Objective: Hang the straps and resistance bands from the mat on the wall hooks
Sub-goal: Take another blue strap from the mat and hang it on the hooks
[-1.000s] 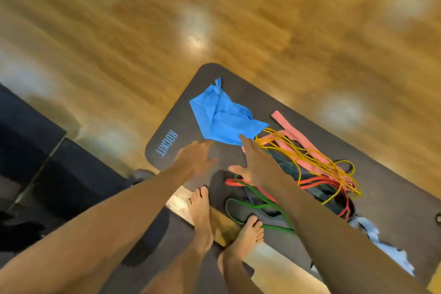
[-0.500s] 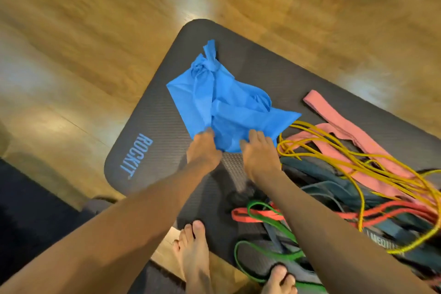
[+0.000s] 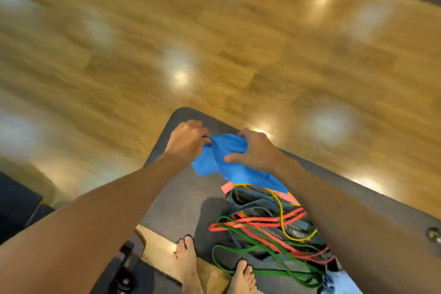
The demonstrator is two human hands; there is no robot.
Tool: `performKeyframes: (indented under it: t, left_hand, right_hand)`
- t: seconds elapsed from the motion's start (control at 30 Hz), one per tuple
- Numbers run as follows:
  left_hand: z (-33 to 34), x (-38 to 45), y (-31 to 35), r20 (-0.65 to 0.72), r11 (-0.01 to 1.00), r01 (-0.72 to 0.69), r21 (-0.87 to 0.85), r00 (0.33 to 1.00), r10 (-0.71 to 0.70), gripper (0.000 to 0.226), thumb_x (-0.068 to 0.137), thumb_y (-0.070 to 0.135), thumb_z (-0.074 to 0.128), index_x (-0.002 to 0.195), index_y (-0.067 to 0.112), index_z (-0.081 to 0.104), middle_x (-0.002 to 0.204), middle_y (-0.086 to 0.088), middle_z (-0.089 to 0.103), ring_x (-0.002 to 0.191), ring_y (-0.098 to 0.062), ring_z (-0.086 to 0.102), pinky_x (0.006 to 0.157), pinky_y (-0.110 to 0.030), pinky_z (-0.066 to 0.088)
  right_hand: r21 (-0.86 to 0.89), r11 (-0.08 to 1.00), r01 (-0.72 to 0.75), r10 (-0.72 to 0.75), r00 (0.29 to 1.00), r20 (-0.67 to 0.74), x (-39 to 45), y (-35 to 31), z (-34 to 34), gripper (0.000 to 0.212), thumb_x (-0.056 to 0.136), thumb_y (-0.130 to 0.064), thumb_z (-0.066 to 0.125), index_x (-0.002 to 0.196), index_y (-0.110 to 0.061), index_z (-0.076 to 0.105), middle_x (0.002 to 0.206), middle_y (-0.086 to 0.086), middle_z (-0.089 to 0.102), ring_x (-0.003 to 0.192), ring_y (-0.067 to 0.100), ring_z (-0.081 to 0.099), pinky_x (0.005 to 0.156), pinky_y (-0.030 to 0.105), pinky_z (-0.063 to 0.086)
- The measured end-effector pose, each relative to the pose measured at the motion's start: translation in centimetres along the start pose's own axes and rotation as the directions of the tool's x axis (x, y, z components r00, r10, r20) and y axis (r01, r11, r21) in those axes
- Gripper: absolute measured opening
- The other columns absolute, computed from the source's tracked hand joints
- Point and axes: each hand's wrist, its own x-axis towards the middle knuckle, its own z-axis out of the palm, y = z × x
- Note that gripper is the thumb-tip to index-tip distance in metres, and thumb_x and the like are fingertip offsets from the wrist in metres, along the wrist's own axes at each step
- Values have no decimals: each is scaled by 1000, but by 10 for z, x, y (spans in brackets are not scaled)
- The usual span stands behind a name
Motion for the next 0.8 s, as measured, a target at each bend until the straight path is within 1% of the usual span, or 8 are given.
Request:
performKeyframes:
  t: [0.1, 0.17, 0.33, 0.47, 0.57, 0.63, 0.73, 0.8]
  left_hand:
    - [-92, 6, 43, 21, 997, -63, 44, 998, 63, 24, 78, 24, 49, 69, 18, 71, 74, -3, 63, 69, -26, 67, 54, -27, 48]
    - [-153, 4, 71, -69, 999, -33, -16, 997, 32, 31, 82, 28, 41, 78, 13, 68, 84, -8, 63, 79, -31, 65, 62, -36, 50]
    - [-317, -10, 156, -160, 959, -150, -241, 981, 113, 34, 79, 29, 36, 80, 8, 62, 85, -7, 62, 87, -27, 56, 78, -39, 44]
    - [-421, -17, 227, -152, 796, -179, -578, 982, 110, 26, 82, 29, 44, 75, 7, 55, 69, 0, 58, 69, -11, 50, 67, -25, 39]
    - [-477, -7, 281, -15, 565, -101, -819, 988, 154, 12, 77, 17, 44, 66, 13, 41, 50, 13, 38, 46, -1, 33, 46, -19, 27]
    - [-494, 14, 311, 107, 492, 10, -870, 980, 168, 10, 75, 15, 48, 67, 16, 42, 56, 9, 43, 45, -1, 38, 45, -19, 29]
    - [-514, 45, 352, 381, 736, 59, -674, 882, 278, 19, 61, 43, 50, 64, 26, 42, 67, -1, 39, 57, -14, 34, 56, -33, 29]
    - [-530, 53, 385, 620, 892, -77, -446, 691, 370, 31, 61, 56, 51, 62, 25, 48, 67, 3, 47, 59, -16, 40, 62, -35, 34]
  right_hand:
    - [-226, 970, -94, 128, 982, 141, -57, -38, -87, 46, 76, -52, 75, 72, -14, 50, 78, 3, 53, 77, 23, 50, 56, 32, 31]
    - [-191, 974, -125, 153, 978, 140, -97, -60, -139, 35, 86, -43, 69, 81, -11, 55, 89, 7, 58, 84, 23, 51, 59, 31, 31]
    - [392, 911, -128, 172, 982, -81, -227, -143, -271, 12, 96, -21, 60, 90, -10, 61, 78, 4, 57, 70, 18, 55, 54, 24, 41]
    - [392, 875, -283, 375, 909, -182, -312, -177, -348, 19, 93, -24, 57, 95, -8, 66, 70, 6, 57, 54, 19, 55, 42, 19, 38]
    - [239, 841, -486, 534, 817, -218, -364, -185, -392, 19, 87, -12, 51, 71, -3, 57, 47, 9, 51, 39, 21, 49, 39, 19, 31]
    - [118, 812, -572, 582, 780, -230, -392, -192, -416, 19, 88, -12, 53, 72, -4, 59, 52, 7, 59, 46, 20, 50, 43, 22, 32]
    - [26, 749, -662, 629, 699, -340, -425, -198, -443, 31, 92, -15, 56, 120, -4, 60, 118, 14, 65, 96, 29, 61, 67, 30, 45]
    - [102, 719, -688, 657, 624, -423, -451, -199, -451, 50, 91, -10, 53, 140, -12, 42, 136, 12, 53, 116, 31, 55, 81, 33, 46]
